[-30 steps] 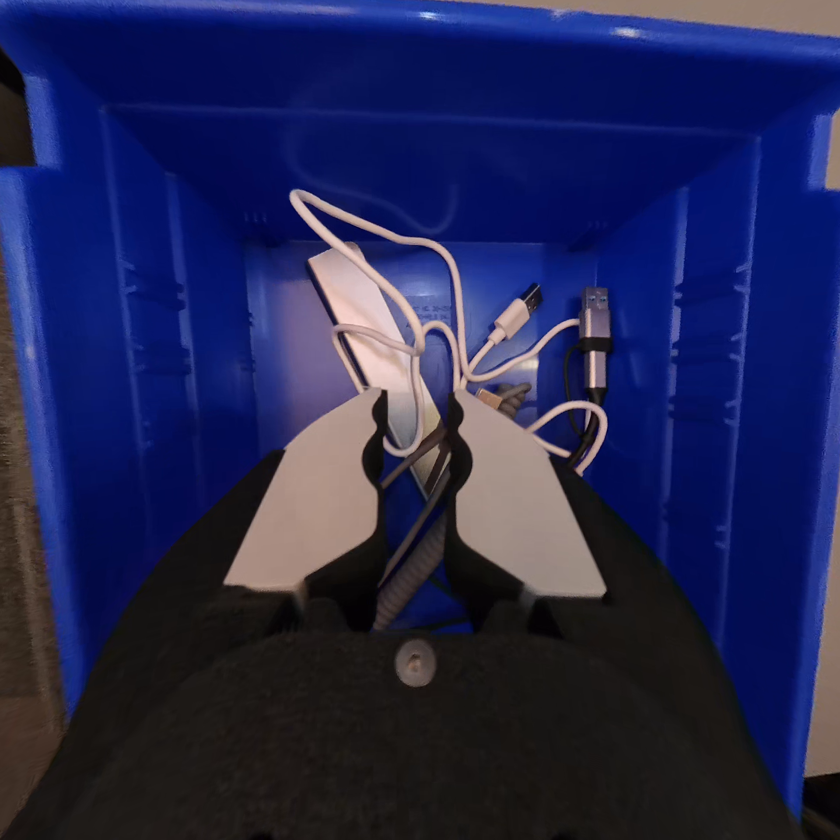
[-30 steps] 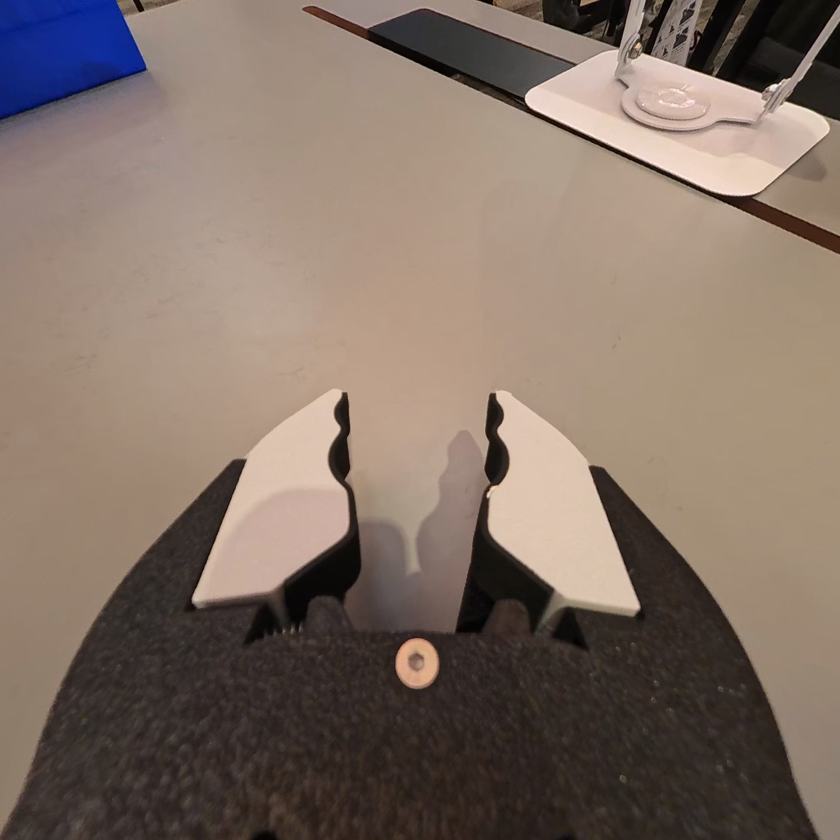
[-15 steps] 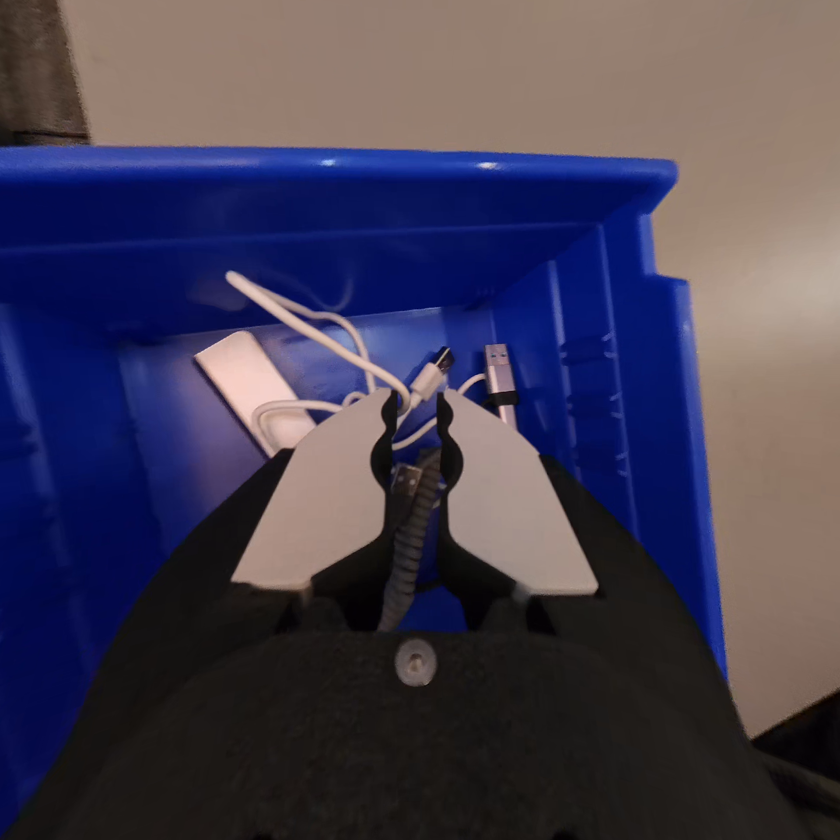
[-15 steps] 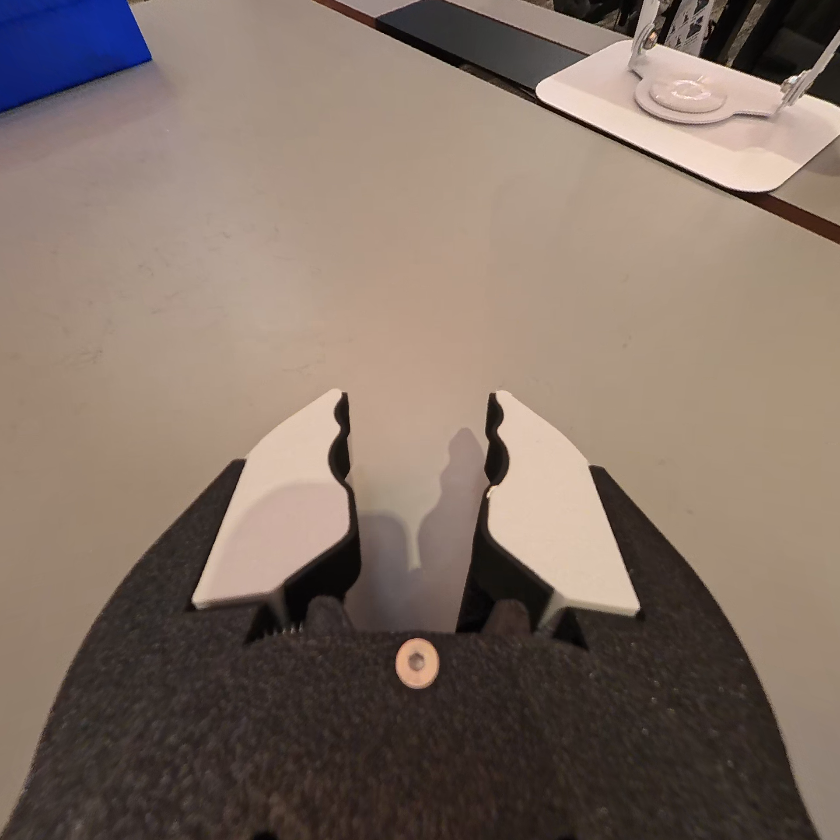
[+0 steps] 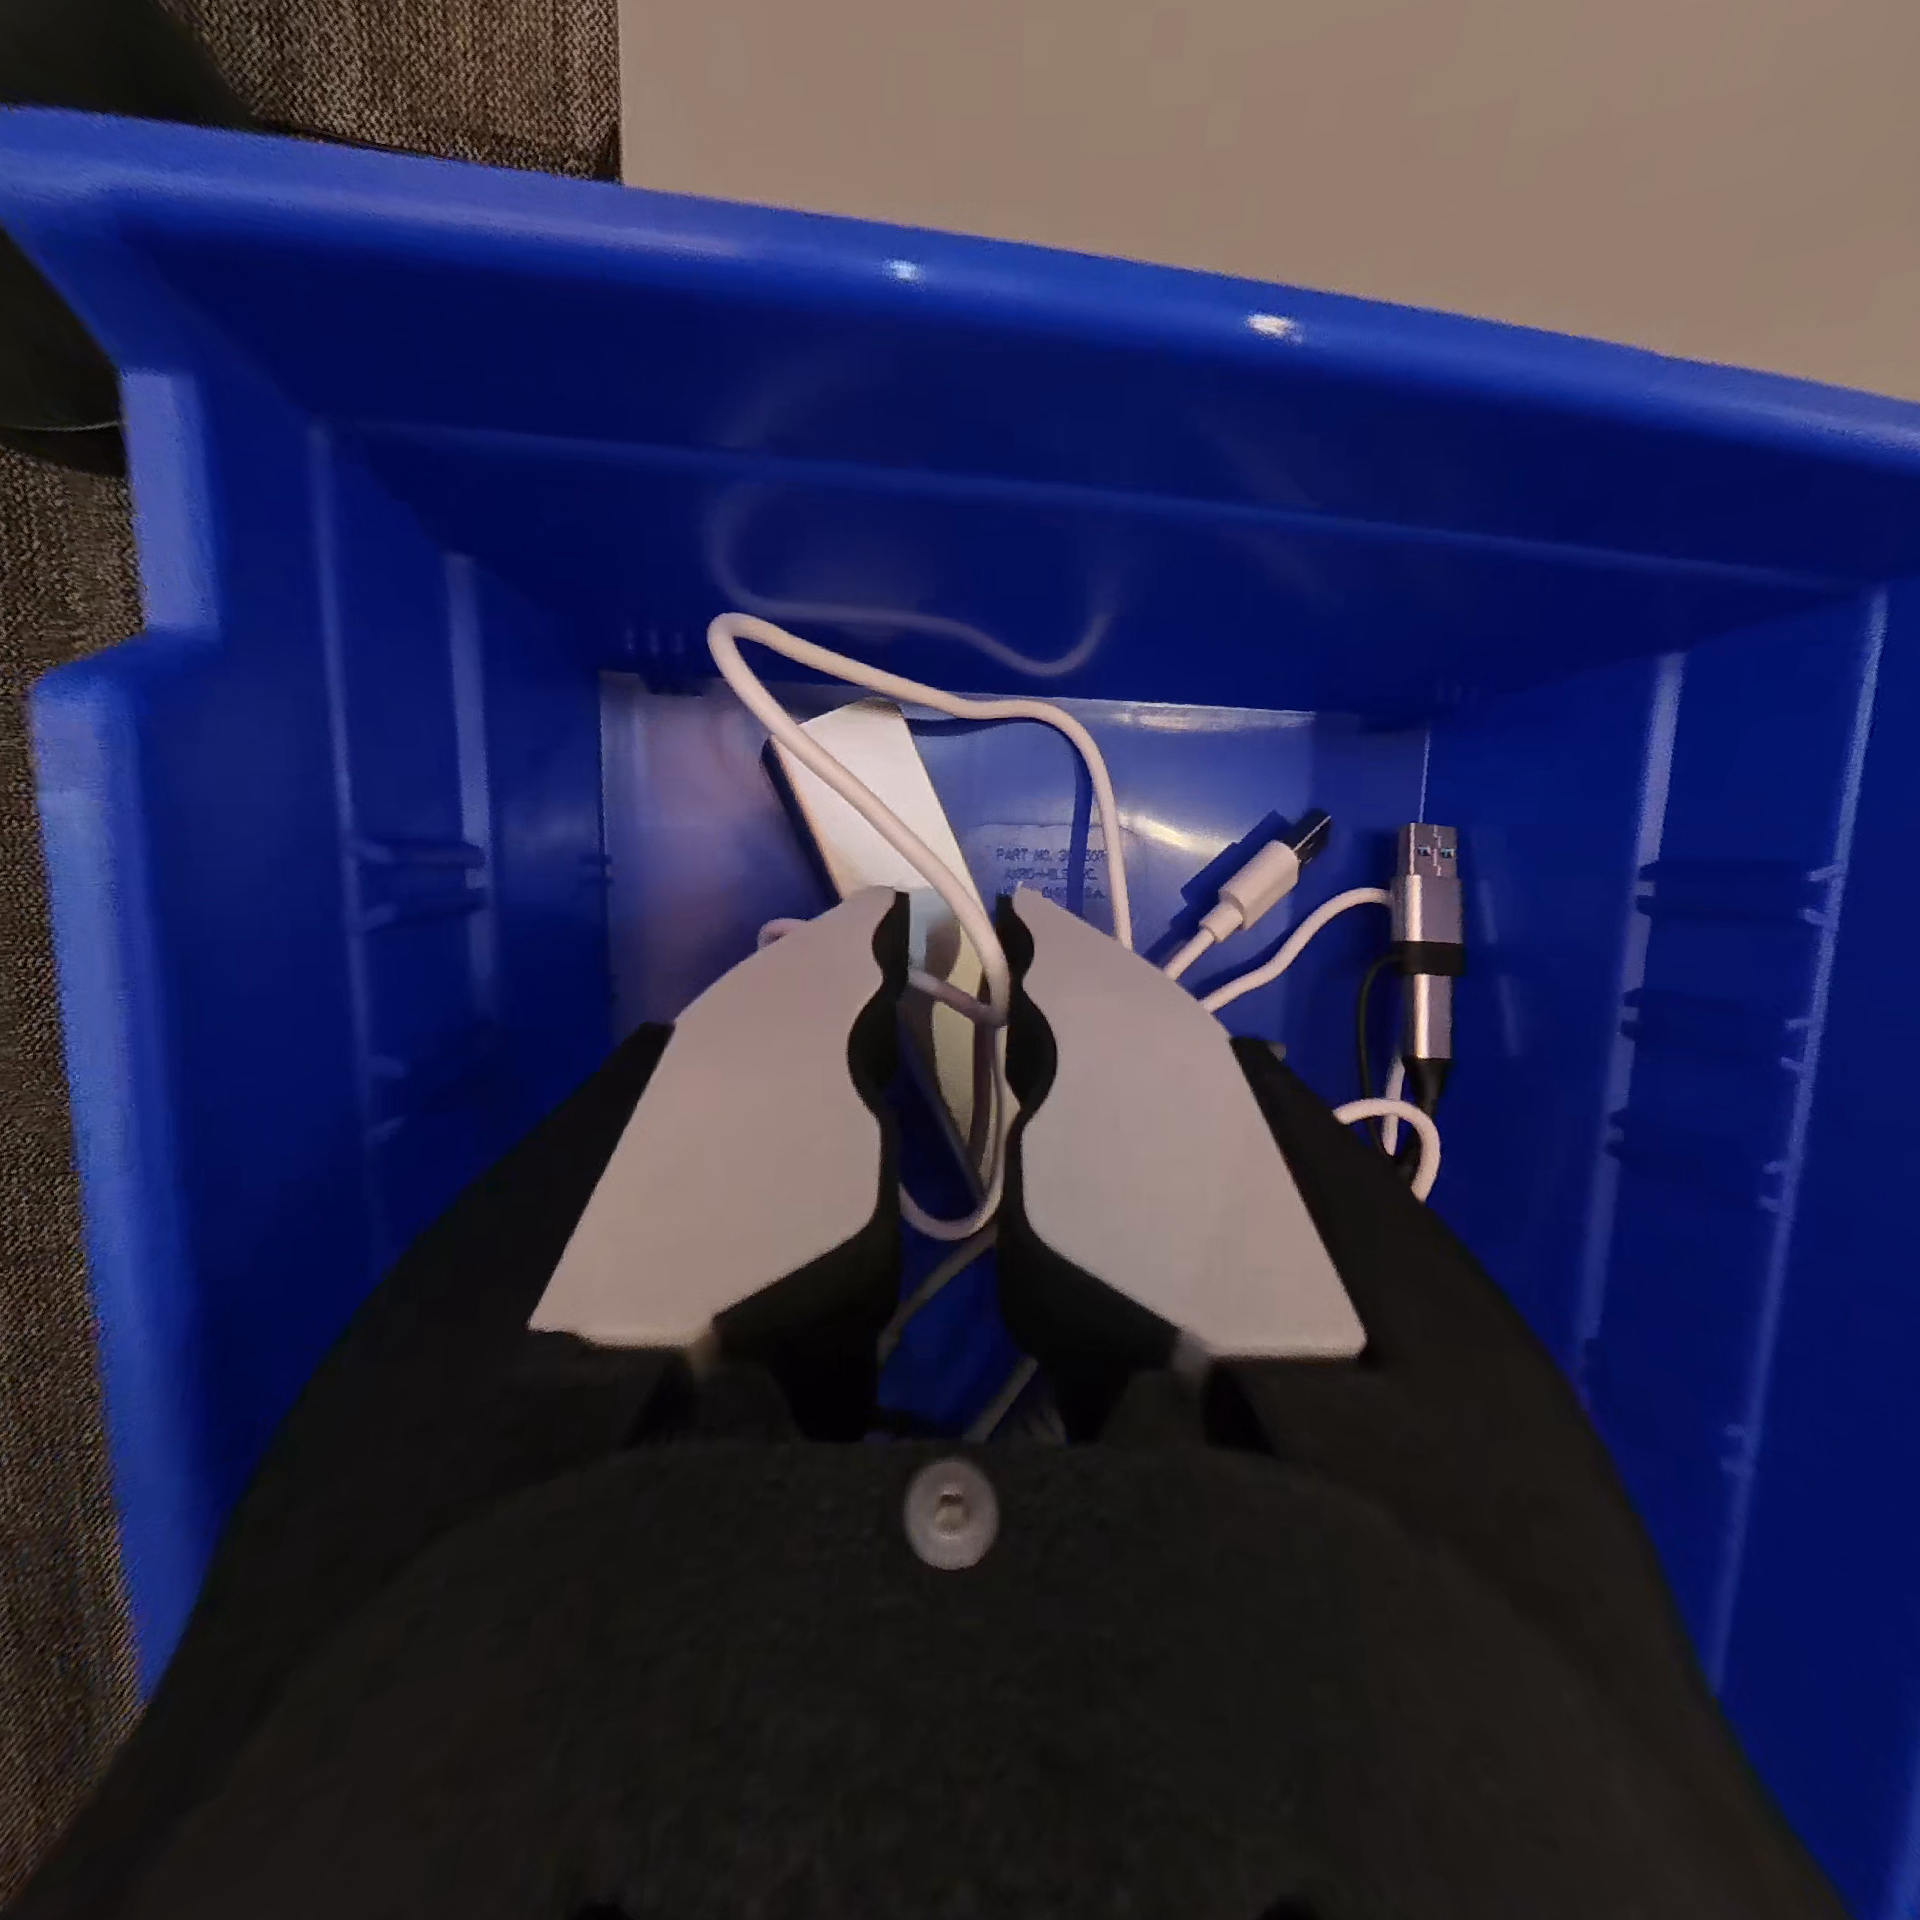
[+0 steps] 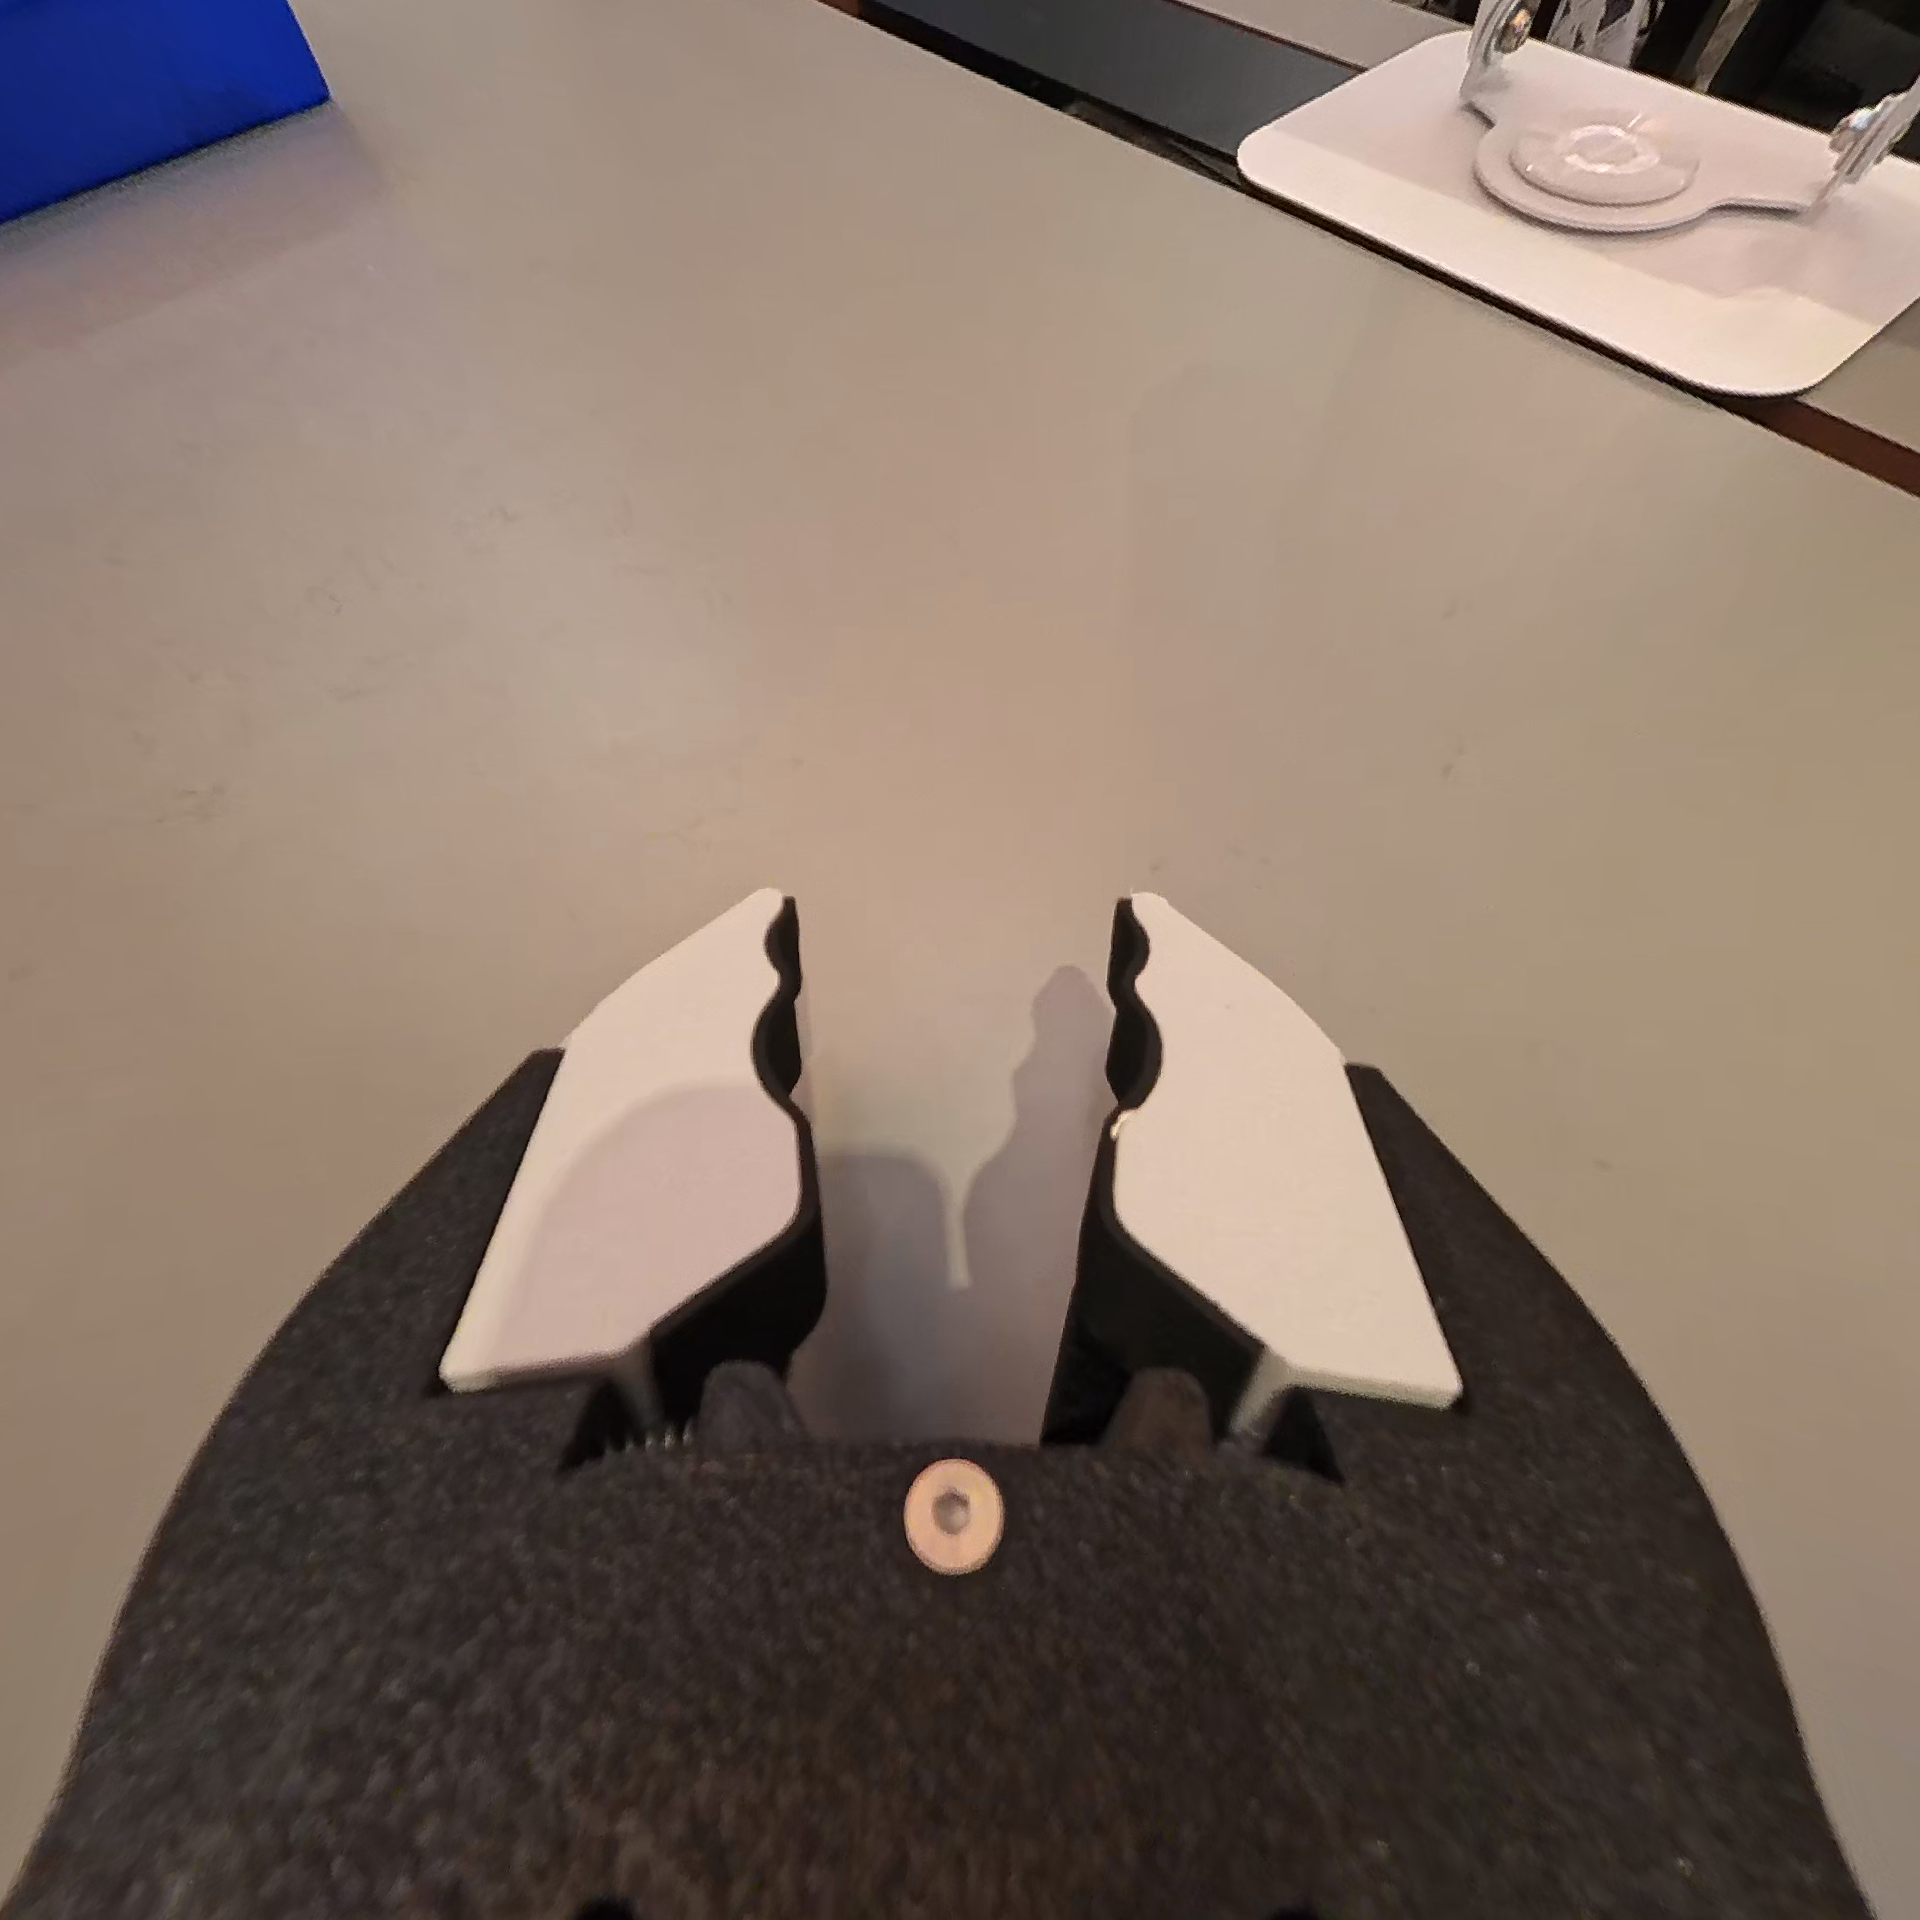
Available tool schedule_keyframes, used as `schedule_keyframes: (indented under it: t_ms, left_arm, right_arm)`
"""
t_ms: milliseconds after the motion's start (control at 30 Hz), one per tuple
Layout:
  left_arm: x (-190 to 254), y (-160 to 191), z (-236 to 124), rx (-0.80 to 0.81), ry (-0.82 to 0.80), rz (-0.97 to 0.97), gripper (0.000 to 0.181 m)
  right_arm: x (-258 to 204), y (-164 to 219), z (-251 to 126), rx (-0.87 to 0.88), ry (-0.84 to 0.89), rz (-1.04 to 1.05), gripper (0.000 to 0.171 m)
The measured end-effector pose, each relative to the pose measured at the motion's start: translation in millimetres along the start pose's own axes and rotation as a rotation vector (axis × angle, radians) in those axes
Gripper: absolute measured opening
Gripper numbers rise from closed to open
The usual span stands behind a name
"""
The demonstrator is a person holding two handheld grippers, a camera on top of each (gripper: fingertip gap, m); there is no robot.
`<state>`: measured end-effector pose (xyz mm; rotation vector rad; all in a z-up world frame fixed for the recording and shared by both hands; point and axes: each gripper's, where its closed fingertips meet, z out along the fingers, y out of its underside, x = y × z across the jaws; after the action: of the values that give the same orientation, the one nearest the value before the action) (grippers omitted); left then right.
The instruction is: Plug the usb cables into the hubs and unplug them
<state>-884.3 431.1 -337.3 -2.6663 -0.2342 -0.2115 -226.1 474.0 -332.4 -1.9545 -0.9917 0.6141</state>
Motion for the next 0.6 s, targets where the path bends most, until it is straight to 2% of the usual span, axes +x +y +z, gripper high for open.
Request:
schedule_keyframes:
  t_ms: [400,600]
  left_arm:
    - [10.2,5.6,1.1,-0.026,0.042,-0.064,0.013]
    - [0.9,12.7,7.2,-0.066,-0.032,-0.076,0.031]
  right_arm:
    - [1.3,-1.6,-2.1,0.011,0.000,0.009,0.056]
    - [-0.5,-4.2,-3.6,0.021,-0.001,0.004,0.057]
